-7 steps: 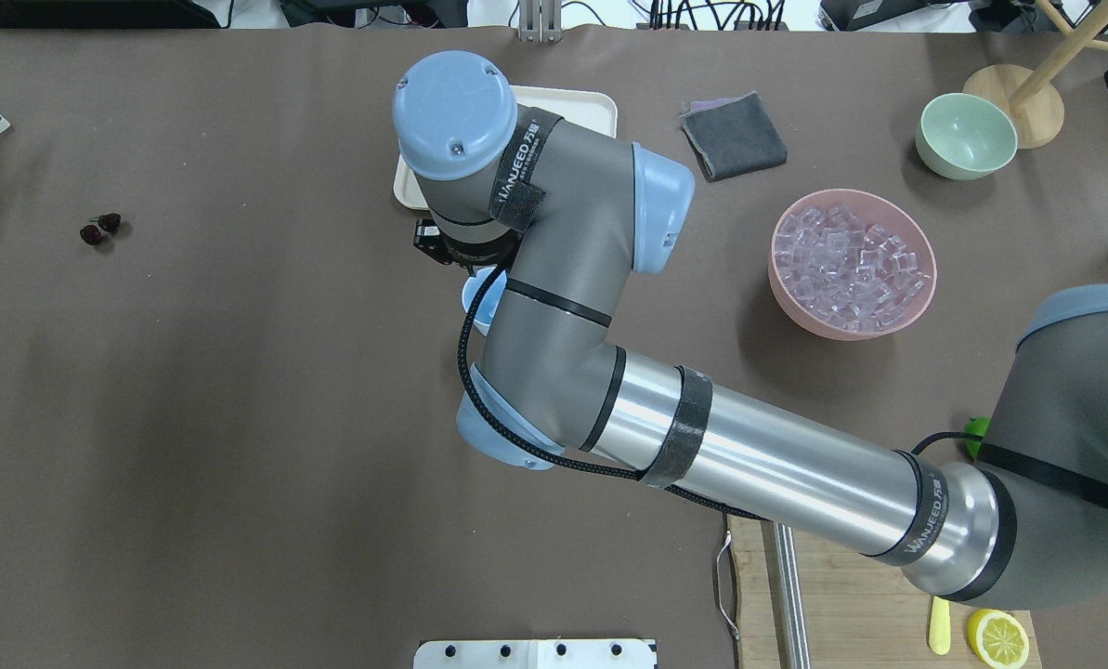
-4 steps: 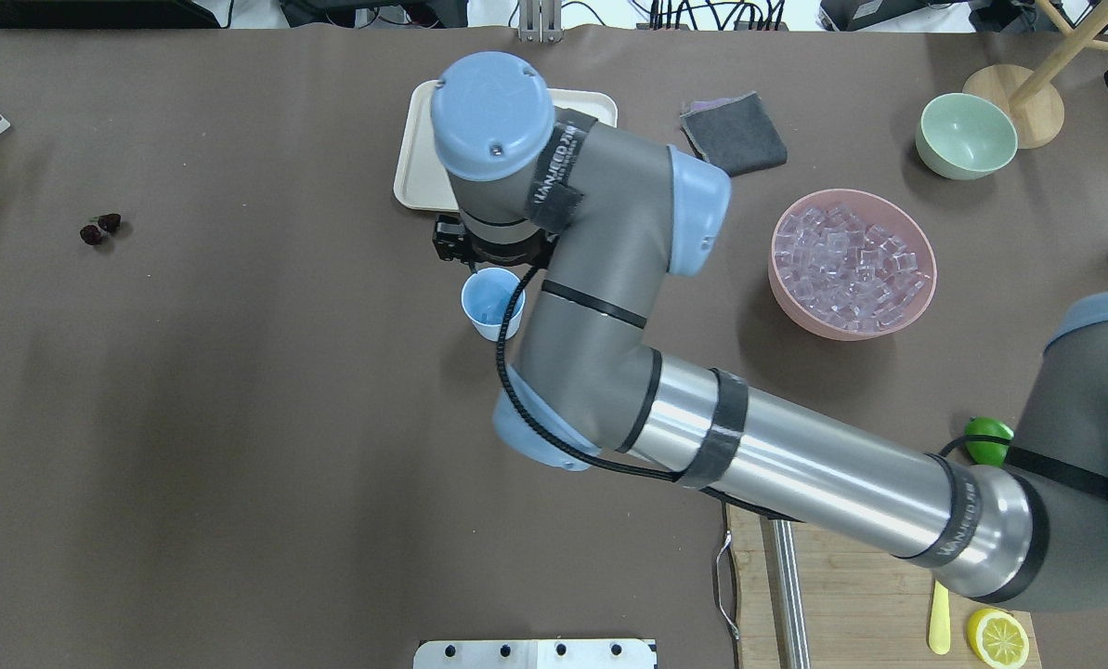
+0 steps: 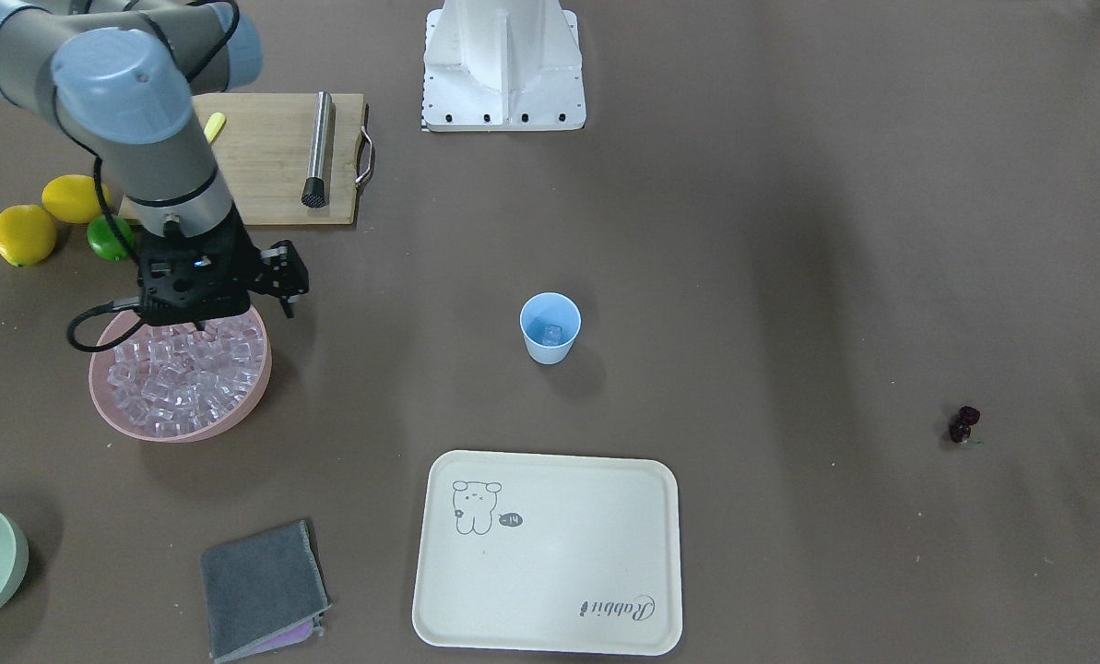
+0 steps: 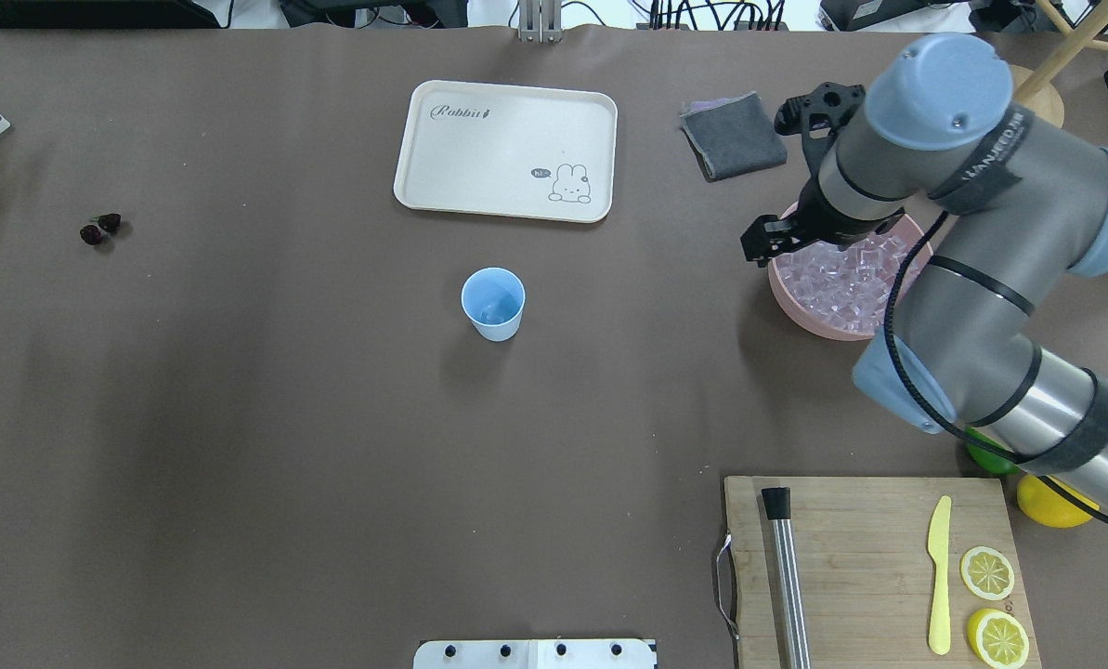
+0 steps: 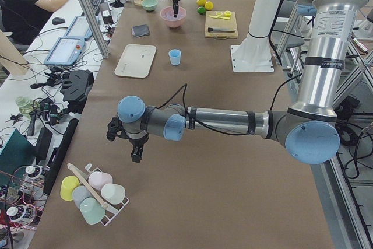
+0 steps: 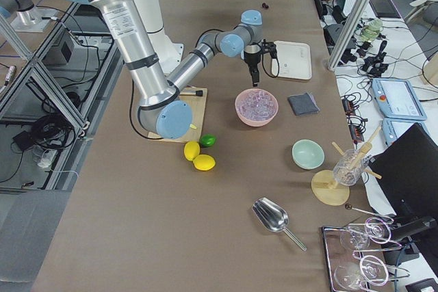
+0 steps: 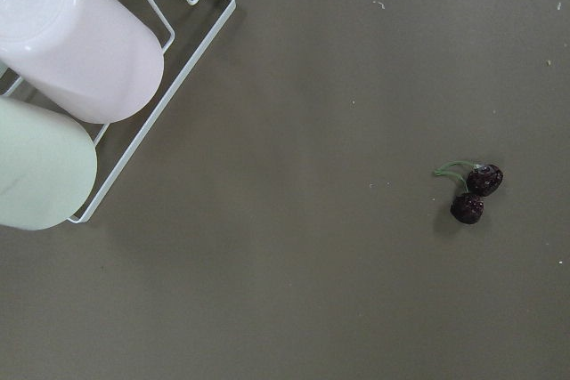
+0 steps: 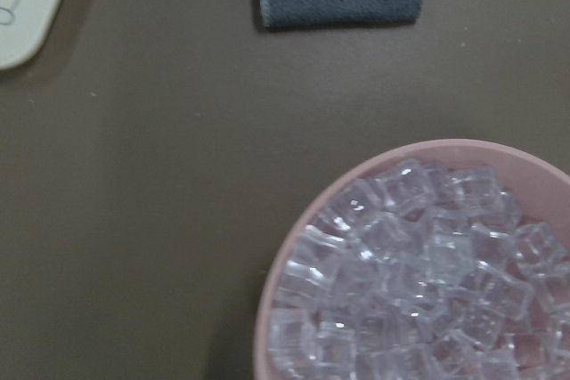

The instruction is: Put ice and cherries in cup

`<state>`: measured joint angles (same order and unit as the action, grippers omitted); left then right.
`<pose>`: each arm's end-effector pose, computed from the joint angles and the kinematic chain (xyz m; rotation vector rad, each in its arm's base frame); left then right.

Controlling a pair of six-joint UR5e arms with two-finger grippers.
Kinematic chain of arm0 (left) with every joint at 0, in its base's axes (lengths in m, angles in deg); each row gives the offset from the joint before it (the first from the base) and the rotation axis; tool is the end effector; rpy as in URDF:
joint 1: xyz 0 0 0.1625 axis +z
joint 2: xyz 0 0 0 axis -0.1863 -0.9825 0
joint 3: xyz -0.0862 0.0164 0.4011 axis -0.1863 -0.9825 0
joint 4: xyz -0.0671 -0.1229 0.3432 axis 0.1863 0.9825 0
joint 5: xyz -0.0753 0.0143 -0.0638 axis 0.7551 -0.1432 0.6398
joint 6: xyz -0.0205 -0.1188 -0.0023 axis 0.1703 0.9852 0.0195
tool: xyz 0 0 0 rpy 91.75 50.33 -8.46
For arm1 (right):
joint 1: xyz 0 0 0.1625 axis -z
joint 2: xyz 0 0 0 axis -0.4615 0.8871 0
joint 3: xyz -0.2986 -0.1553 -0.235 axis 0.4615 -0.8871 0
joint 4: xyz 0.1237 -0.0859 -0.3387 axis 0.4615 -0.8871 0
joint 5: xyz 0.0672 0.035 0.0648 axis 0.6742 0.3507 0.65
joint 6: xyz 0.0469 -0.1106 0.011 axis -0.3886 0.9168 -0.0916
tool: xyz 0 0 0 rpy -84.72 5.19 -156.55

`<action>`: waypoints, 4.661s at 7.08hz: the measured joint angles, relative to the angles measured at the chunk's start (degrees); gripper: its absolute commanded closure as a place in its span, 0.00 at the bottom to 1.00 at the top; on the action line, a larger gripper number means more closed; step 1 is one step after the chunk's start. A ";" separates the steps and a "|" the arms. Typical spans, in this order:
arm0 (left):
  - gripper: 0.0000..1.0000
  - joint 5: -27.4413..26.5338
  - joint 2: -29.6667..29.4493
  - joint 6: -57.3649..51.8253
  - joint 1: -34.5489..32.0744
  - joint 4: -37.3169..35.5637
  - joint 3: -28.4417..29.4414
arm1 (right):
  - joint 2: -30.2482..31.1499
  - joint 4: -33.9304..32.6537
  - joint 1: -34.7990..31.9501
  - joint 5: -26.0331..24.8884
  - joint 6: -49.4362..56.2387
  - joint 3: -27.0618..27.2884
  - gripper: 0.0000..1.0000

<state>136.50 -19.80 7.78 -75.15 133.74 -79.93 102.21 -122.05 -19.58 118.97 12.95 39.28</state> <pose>-0.0066 -0.5166 0.6089 0.1363 0.8515 0.0379 -0.3269 -0.4803 0.3576 0.2038 -0.6878 -0.1431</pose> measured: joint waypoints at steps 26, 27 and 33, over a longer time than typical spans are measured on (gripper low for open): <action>0.02 0.12 -0.36 0.06 0.02 1.46 0.07 | -41.14 -4.64 14.86 -7.95 -31.43 -32.95 0.01; 0.02 0.12 -0.39 0.08 0.02 1.46 0.06 | -40.70 -4.11 15.39 -8.20 -31.55 -32.77 0.00; 0.02 -0.28 -3.91 6.51 1.57 0.80 0.36 | -16.31 -6.23 7.98 -1.32 -19.18 -5.21 0.00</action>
<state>136.22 -23.71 14.29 -73.59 134.53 -79.58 85.90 -128.28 -11.60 117.65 -6.23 34.06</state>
